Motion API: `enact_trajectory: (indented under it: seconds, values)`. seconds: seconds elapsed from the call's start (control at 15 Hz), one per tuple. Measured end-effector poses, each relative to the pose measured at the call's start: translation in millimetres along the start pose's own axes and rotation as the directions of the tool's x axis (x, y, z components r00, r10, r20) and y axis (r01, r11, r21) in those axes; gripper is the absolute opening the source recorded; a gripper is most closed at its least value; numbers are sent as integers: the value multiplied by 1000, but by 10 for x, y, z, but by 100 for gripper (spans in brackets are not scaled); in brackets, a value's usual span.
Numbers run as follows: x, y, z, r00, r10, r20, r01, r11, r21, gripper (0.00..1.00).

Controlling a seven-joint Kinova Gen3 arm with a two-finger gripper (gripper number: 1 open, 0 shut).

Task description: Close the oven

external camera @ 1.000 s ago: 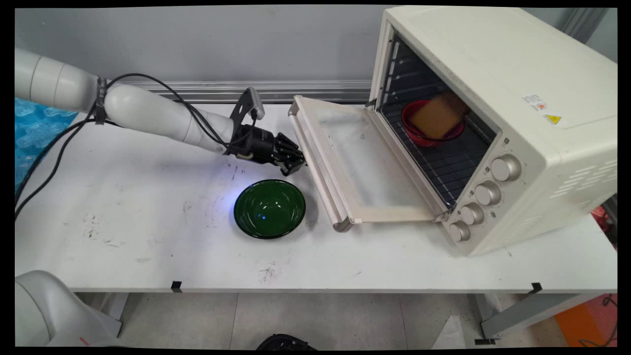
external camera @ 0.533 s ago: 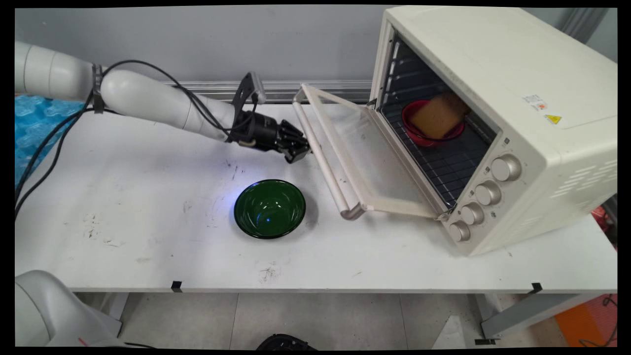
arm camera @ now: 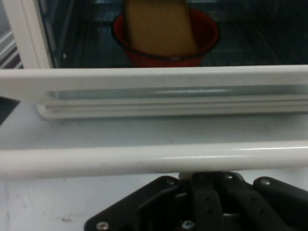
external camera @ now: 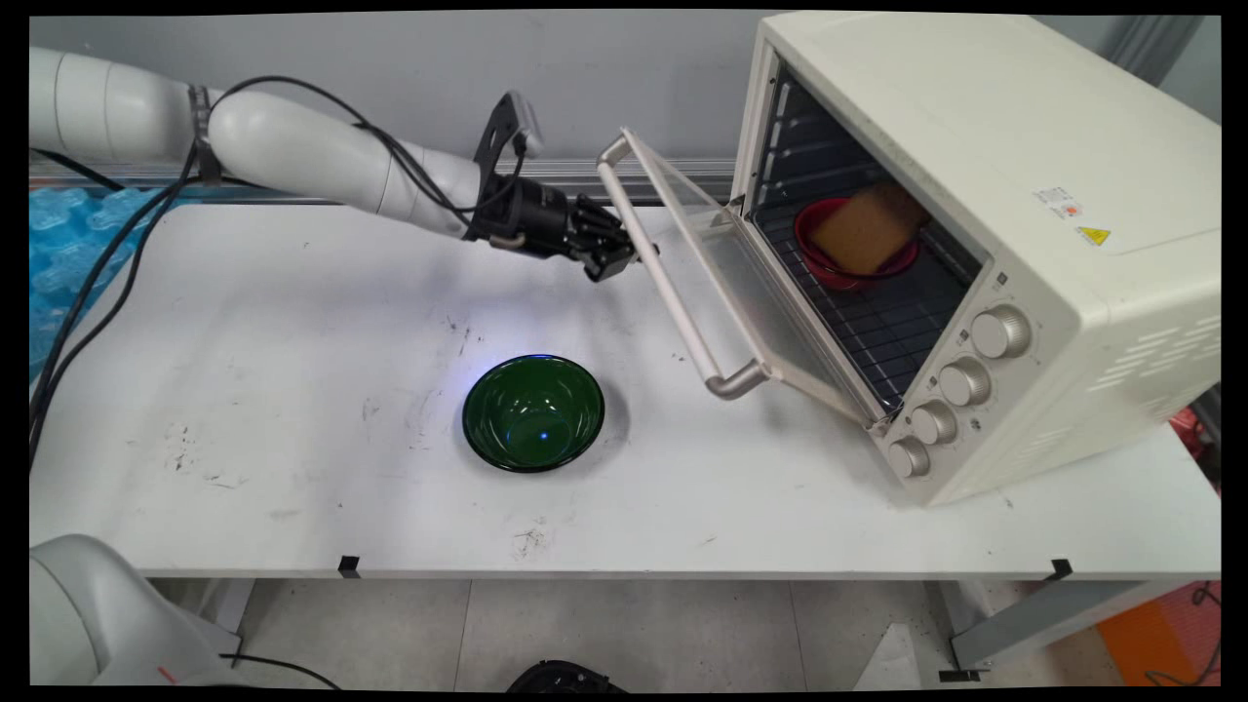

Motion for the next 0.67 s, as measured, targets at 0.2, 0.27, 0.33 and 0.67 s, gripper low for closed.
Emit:
enact_trajectory:
  seconds: [0.2, 0.27, 0.33, 0.67]
  values:
    - [144, -33, 18, 1000, 12, -20, -12, 1000, -3, 0]
    - [189, -44, 25, 1000, 16, -25, -16, 1000, -4, 0]
    - [229, -54, 24, 999, 19, -30, -19, 1000, -4, 0]
    - [332, -89, 18, 999, 31, -31, -32, 999, -4, 0]
